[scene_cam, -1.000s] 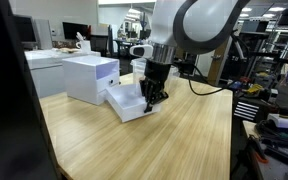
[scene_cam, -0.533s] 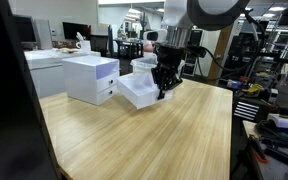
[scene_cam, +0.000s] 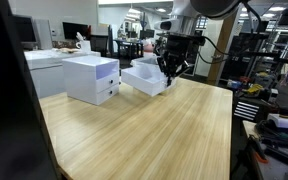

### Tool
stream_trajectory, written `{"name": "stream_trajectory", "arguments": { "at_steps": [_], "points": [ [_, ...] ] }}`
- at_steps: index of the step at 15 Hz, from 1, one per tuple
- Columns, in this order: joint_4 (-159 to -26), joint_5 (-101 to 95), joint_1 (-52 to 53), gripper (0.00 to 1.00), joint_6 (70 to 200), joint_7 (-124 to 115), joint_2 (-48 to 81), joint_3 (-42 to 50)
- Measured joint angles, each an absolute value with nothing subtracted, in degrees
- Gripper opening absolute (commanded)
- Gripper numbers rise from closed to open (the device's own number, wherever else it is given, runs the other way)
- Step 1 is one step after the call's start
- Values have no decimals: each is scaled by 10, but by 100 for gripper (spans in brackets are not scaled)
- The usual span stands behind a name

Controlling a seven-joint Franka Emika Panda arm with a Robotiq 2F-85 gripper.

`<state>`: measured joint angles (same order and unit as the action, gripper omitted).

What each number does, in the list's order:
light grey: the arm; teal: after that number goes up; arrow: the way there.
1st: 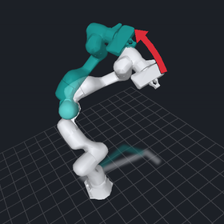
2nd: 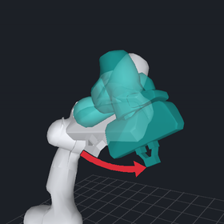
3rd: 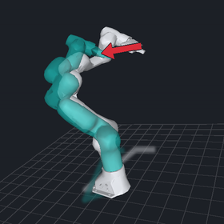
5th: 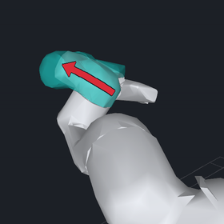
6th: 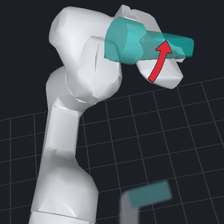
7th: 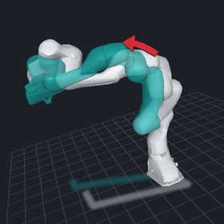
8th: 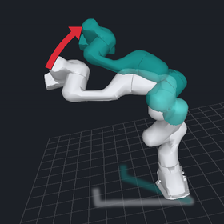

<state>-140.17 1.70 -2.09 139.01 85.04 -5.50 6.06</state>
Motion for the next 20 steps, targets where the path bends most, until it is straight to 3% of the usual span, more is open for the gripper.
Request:
{"name": "stream_trajectory", "arguments": {
  "at_steps": [9, 20],
  "points": [
    [-1313, 42, -21, 1, 1300, 1038, 3, 73],
    [-1262, 42, -22, 1, 1279, 1061, 38, 52]
  ]
}}
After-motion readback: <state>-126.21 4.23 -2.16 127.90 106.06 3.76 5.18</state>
